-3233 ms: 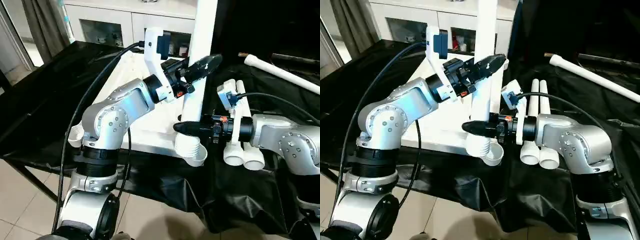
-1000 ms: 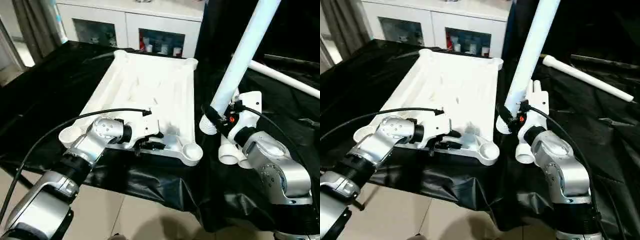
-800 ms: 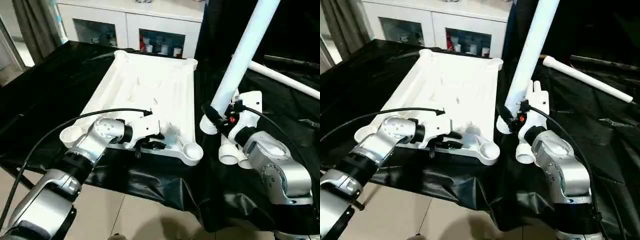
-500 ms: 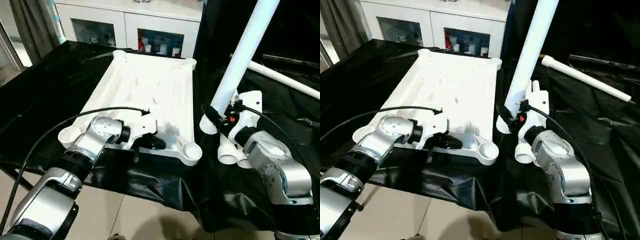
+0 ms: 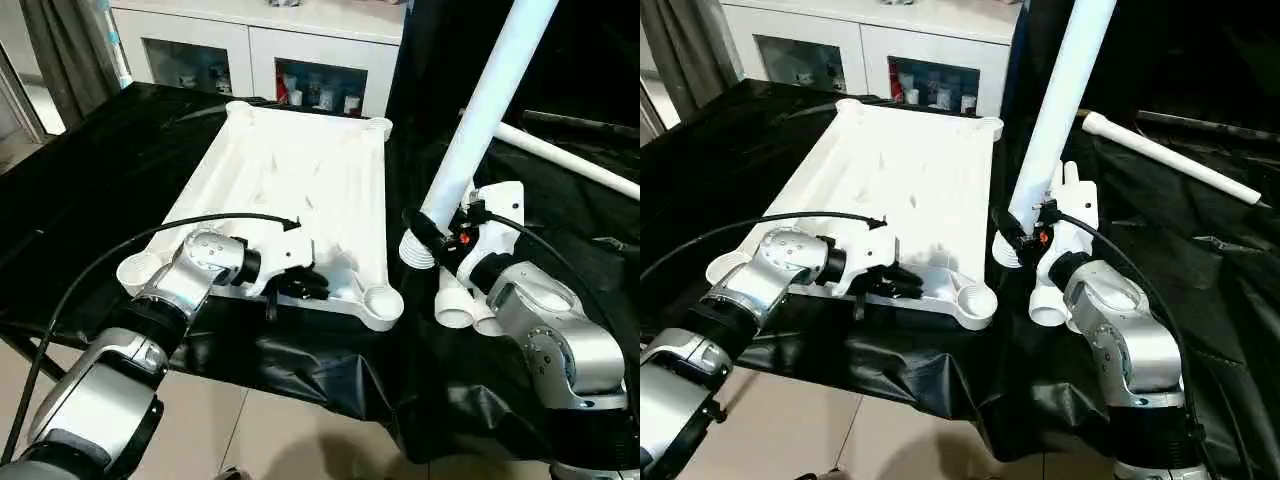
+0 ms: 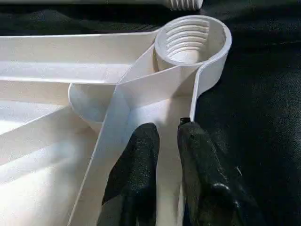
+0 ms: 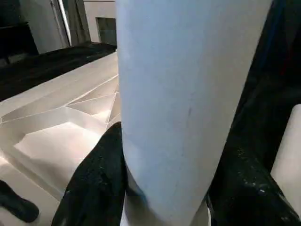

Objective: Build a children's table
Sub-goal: Insert table leg to table base

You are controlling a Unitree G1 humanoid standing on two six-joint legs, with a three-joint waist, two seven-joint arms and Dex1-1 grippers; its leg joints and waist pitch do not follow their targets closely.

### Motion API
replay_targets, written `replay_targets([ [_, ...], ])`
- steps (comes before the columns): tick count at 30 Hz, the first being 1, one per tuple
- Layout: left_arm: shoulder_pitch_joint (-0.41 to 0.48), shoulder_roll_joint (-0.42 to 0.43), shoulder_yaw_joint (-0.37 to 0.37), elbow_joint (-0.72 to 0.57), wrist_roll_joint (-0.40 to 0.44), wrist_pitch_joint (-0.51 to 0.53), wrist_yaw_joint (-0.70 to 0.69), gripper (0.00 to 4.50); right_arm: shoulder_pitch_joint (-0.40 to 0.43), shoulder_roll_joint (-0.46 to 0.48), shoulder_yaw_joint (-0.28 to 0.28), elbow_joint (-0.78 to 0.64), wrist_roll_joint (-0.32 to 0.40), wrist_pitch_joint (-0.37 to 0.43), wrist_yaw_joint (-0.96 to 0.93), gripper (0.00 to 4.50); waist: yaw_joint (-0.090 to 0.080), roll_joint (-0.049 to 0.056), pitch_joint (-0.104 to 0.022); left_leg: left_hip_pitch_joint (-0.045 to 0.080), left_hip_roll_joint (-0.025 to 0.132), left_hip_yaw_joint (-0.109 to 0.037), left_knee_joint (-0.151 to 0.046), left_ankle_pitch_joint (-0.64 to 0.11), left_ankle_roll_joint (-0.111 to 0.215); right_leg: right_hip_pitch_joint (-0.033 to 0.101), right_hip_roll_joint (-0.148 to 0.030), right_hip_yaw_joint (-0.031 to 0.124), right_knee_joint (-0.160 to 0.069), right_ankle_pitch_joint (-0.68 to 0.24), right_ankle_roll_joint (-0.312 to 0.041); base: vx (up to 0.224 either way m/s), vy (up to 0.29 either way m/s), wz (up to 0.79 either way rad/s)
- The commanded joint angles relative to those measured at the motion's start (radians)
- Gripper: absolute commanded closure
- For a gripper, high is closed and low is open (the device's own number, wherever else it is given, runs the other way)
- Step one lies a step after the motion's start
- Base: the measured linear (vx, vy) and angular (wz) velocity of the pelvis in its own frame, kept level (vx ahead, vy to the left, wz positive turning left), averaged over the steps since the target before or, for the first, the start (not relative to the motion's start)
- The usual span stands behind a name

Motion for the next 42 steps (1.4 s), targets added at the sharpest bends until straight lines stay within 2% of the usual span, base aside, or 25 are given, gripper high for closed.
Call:
replay_targets([
  [1,-0.003,-0.001,0.005,0.017,0.004,0.022,-0.041,3.19,-0.008,-0.007,-0.005,-0.017,-0.004,-0.004,0.001,2.62,0.001,-0.001,-0.073,-0.003,0.022,-0.005,-0.075,-0.094,0.001,0.071,-0.081,0.062,-0.069,-0.244,-0.108,0.000,0.000,0.00],
  [5,0.000,-0.009,0.035,-0.015,-0.050,0.067,-0.097,3.04,-0.008,-0.008,-0.006,-0.016,-0.004,-0.004,0.002,2.62,0.002,-0.002,-0.073,-0.001,0.022,-0.003,-0.074,-0.090,0.003,0.070,-0.082,0.063,-0.066,-0.224,-0.130,0.000,0.000,0.00],
  [6,0.000,-0.009,0.036,-0.017,-0.053,0.067,-0.104,2.77,-0.008,-0.009,-0.006,-0.015,-0.004,-0.004,0.003,2.62,0.001,-0.001,-0.072,-0.001,0.023,-0.003,-0.075,-0.093,0.003,0.069,-0.082,0.063,-0.066,-0.226,-0.133,0.000,0.000,0.00],
  [7,0.000,-0.008,0.034,-0.017,-0.051,0.067,-0.108,2.77,-0.009,-0.009,-0.006,-0.014,-0.005,-0.004,0.003,2.62,0.002,-0.002,-0.072,-0.001,0.023,-0.003,-0.075,-0.095,0.005,0.070,-0.082,0.063,-0.067,-0.225,-0.133,0.000,0.000,0.00],
  [10,-0.006,-0.002,0.006,0.014,0.005,0.025,-0.073,2.52,-0.013,-0.009,-0.004,-0.010,-0.006,-0.006,0.005,2.62,0.001,-0.002,-0.072,-0.002,0.023,-0.004,-0.075,-0.097,0.006,0.071,-0.081,0.063,-0.067,-0.223,-0.132,0.000,0.000,0.00],
  [12,-0.014,-0.003,-0.004,0.045,0.035,0.001,-0.042,2.38,-0.014,-0.009,-0.003,-0.009,-0.007,-0.007,0.006,2.62,0.000,-0.002,-0.072,-0.002,0.022,-0.004,-0.075,-0.101,0.007,0.071,-0.080,0.062,-0.070,-0.239,-0.118,0.000,0.000,0.00],
  [16,-0.022,0.000,-0.008,0.064,0.053,-0.010,-0.035,2.19,-0.013,-0.006,-0.001,-0.012,-0.010,-0.007,0.006,2.62,0.001,-0.002,-0.073,-0.001,0.022,-0.005,-0.075,-0.095,0.005,0.071,-0.081,0.063,-0.071,-0.251,-0.106,0.000,0.000,0.00],
  [18,-0.026,0.000,-0.005,0.074,0.058,-0.015,-0.035,2.50,-0.011,-0.005,-0.001,-0.013,-0.013,-0.008,0.007,2.62,0.002,0.002,-0.073,-0.001,0.023,-0.005,-0.075,-0.096,0.003,0.070,-0.082,0.063,-0.070,-0.239,-0.114,0.000,0.000,0.00],
  [19,-0.026,0.000,-0.004,0.074,0.058,-0.015,-0.035,2.56,-0.011,-0.005,-0.001,-0.013,-0.013,-0.008,0.007,2.62,0.001,0.001,-0.073,-0.001,0.023,-0.005,-0.076,-0.098,0.003,0.071,-0.081,0.063,-0.069,-0.232,-0.117,0.000,0.000,0.00],
  [20,-0.032,0.000,-0.004,0.087,0.067,-0.022,-0.030,2.54,-0.010,-0.005,-0.001,-0.014,-0.014,-0.009,0.007,2.62,0.002,0.004,-0.073,0.000,0.023,-0.006,-0.076,-0.098,0.001,0.070,-0.081,0.063,-0.067,-0.223,-0.123,0.000,0.000,0.00],
  [23,-0.042,-0.013,0.022,0.102,0.051,-0.022,-0.038,2.86,-0.011,-0.005,-0.002,-0.013,-0.014,-0.009,0.007,2.62,0.002,0.001,-0.073,-0.001,0.022,-0.005,-0.075,-0.102,0.002,0.072,-0.082,0.063,-0.069,-0.227,-0.125,0.000,0.000,0.00],
  [24,-0.047,-0.022,0.040,0.104,0.030,-0.015,-0.050,2.96,-0.012,-0.004,-0.002,-0.012,-0.015,-0.010,0.007,2.62,0.003,0.004,-0.073,-0.001,0.022,-0.005,-0.075,-0.103,0.001,0.072,-0.083,0.063,-0.069,-0.228,-0.126,0.000,0.000,0.00],
  [27,-0.050,-0.027,0.053,0.103,0.014,-0.009,-0.071,3.04,-0.013,-0.004,-0.001,-0.011,-0.014,-0.010,0.007,2.62,0.003,0.001,-0.073,-0.002,0.021,-0.005,-0.075,-0.100,0.003,0.073,-0.082,0.063,-0.068,-0.220,-0.135,0.000,0.000,0.00],
  [28,-0.051,-0.029,0.057,0.105,0.010,-0.009,-0.077,3.28,-0.013,-0.003,-0.001,-0.011,-0.015,-0.010,0.007,2.62,0.004,0.002,-0.073,-0.001,0.022,-0.005,-0.075,-0.099,0.004,0.073,-0.083,0.063,-0.067,-0.216,-0.137,0.000,0.000,0.00],
  [31,-0.054,-0.032,0.065,0.114,0.003,-0.013,-0.091,3.37,-0.014,-0.002,0.000,-0.010,-0.015,-0.010,0.007,2.62,0.002,0.002,-0.073,-0.002,0.022,-0.005,-0.075,-0.100,0.006,0.073,-0.082,0.063,-0.068,-0.208,-0.141,0.000,0.000,0.00],
  [34,-0.057,-0.028,0.058,0.132,0.026,-0.023,-0.098,3.73,-0.011,-0.001,-0.001,-0.012,-0.016,-0.010,0.009,2.62,0.002,0.002,-0.072,0.000,0.021,-0.005,-0.075,-0.111,0.006,0.072,-0.081,0.062,-0.070,-0.225,-0.136,0.000,0.000,0.00],
  [38,-0.056,-0.021,0.050,0.144,0.046,-0.030,-0.103,3.93,-0.012,0.000,-0.001,-0.012,-0.018,-0.010,0.009,2.62,0.003,0.003,-0.072,-0.001,0.023,-0.006,-0.076,-0.111,0.004,0.073,-0.083,0.063,-0.072,-0.236,-0.126,0.000,0.000,0.00],
  [39,-0.057,-0.019,0.048,0.146,0.049,-0.031,-0.108,3.93,-0.012,0.001,-0.001,-0.012,-0.018,-0.010,0.008,2.62,0.003,0.003,-0.072,-0.001,0.022,-0.006,-0.077,-0.109,0.003,0.073,-0.082,0.062,-0.071,-0.234,-0.127,0.000,0.000,0.00],
  [42,-0.058,-0.017,0.047,0.149,0.053,-0.036,-0.107,4.30,-0.012,0.001,-0.001,-0.011,-0.018,-0.011,0.008,2.62,0.003,0.006,-0.073,0.000,0.024,-0.007,-0.076,-0.105,0.003,0.072,-0.082,0.063,-0.068,-0.212,-0.136,0.000,0.000,0.00],
])
